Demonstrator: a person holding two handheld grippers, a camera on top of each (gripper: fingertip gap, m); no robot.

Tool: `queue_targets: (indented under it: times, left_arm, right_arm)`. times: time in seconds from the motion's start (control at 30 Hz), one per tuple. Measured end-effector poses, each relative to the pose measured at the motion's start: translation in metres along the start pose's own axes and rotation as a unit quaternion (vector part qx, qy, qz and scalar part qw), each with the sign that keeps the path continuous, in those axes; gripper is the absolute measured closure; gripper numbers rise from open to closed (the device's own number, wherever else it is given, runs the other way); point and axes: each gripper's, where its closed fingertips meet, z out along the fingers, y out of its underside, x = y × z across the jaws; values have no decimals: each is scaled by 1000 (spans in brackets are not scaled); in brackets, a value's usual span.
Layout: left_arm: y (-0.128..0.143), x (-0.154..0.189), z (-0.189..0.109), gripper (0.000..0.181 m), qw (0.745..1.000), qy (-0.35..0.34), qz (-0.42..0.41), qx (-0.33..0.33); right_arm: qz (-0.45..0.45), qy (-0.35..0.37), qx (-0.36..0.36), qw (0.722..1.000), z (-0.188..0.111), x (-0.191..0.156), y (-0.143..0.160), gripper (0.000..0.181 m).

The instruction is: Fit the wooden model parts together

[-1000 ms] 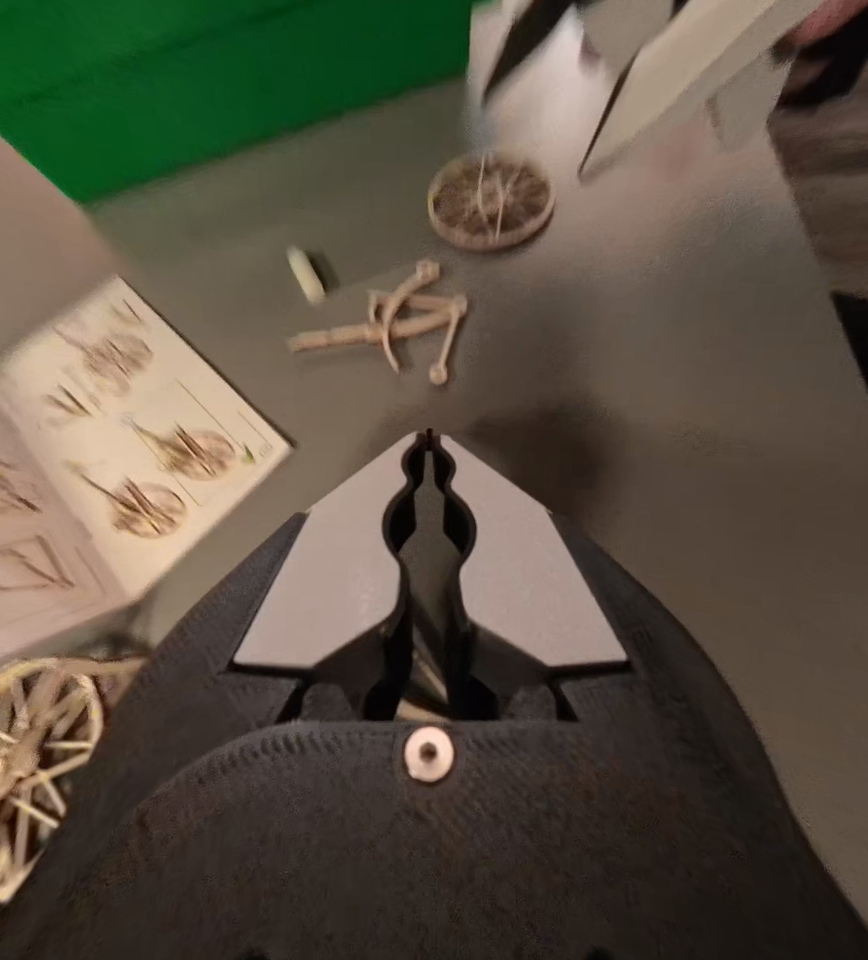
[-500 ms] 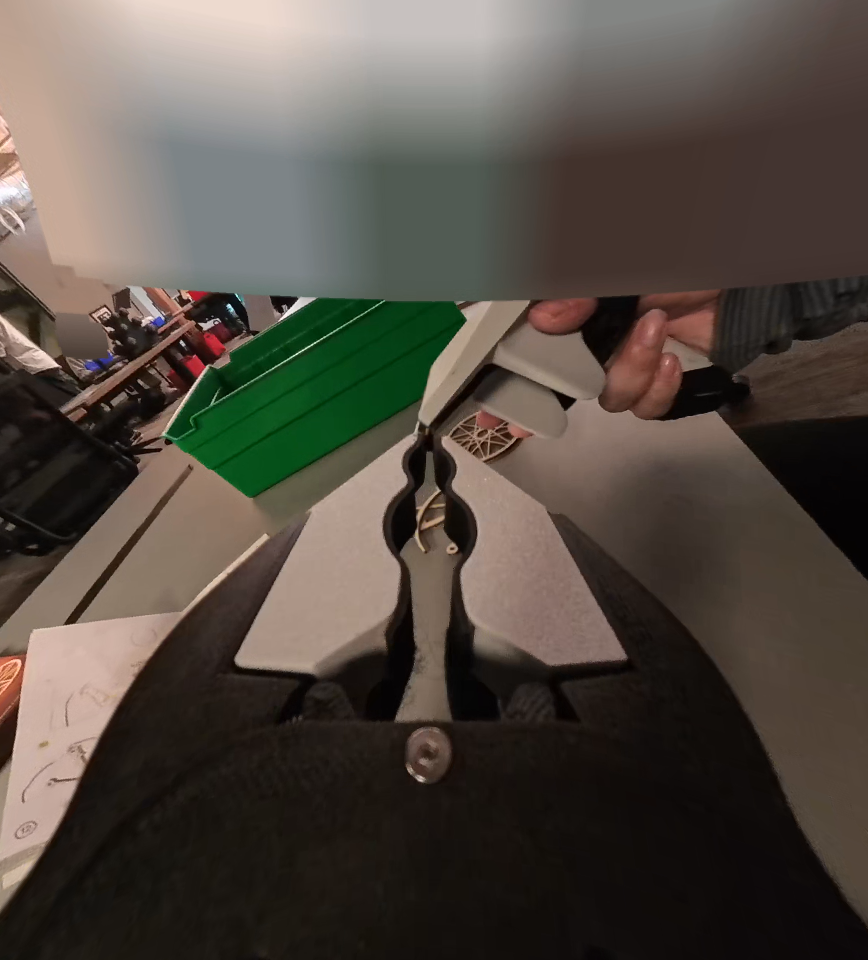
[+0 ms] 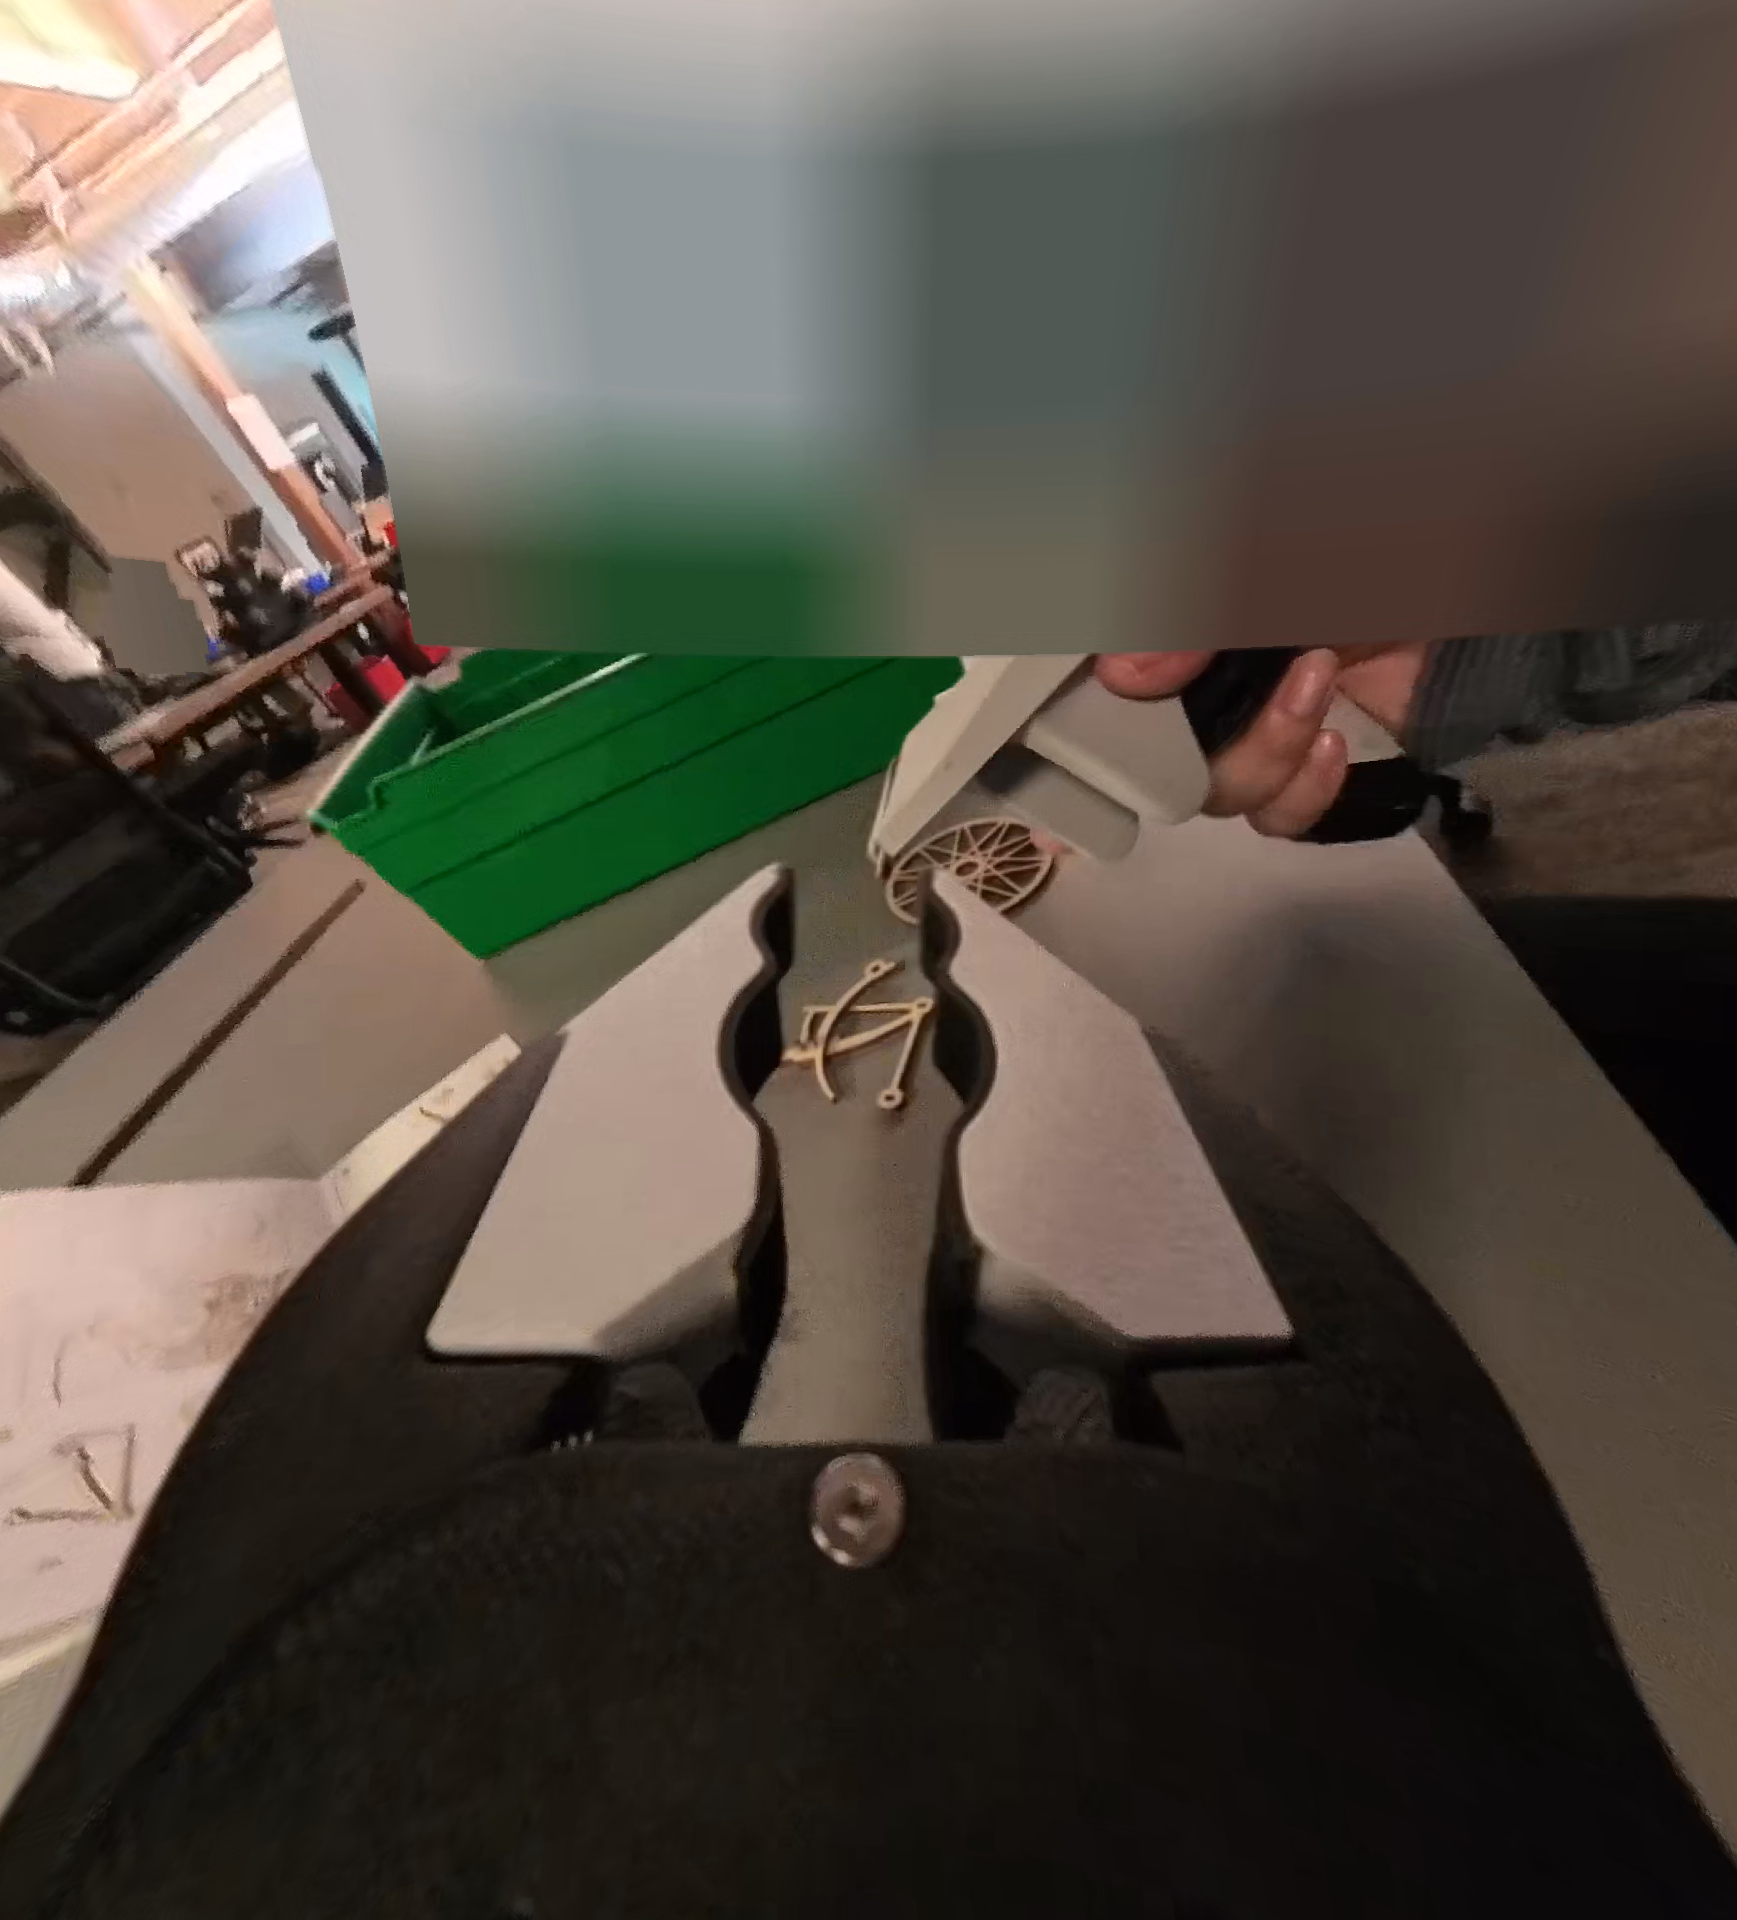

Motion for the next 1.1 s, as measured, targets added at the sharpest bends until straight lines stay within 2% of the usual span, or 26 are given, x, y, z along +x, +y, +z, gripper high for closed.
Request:
queue_targets:
  times: [0.13,0.27,0.37,0.47,0.63,0.77,0.9,1.0,1.1]
  left_arm:
    - [24,-22,10,155,993,-31,-97,-67]
    - [54,-41,34,155,966,-30,-195,-167]
    - [77,-53,64,152,947,-17,-217,-237]
    - [89,-52,90,151,930,15,-238,-279]
    - [110,-47,105,153,916,31,-215,-336]
    - [113,-51,106,172,918,16,-198,-343]
    - [111,-51,107,172,922,22,-212,-324]
    - [80,-53,107,172,941,23,-235,-243]
    - [38,-55,103,172,949,34,-268,-162]
  right_arm:
    - [-52,85,-27,995,-20,40,-17,181]
    - [-70,104,-31,992,-24,58,-32,181]
    - [-86,114,-18,990,-24,64,-38,181]
    - [-98,113,15,989,-25,61,-45,181]
    - [-142,101,74,982,-32,47,-53,181]
    - [-187,83,115,972,-38,32,-60,181]
    - [-235,90,131,959,-41,28,-65,181]
    - [-291,132,119,940,-41,34,-65,181]
    - [-381,174,95,903,-36,33,-63,181]
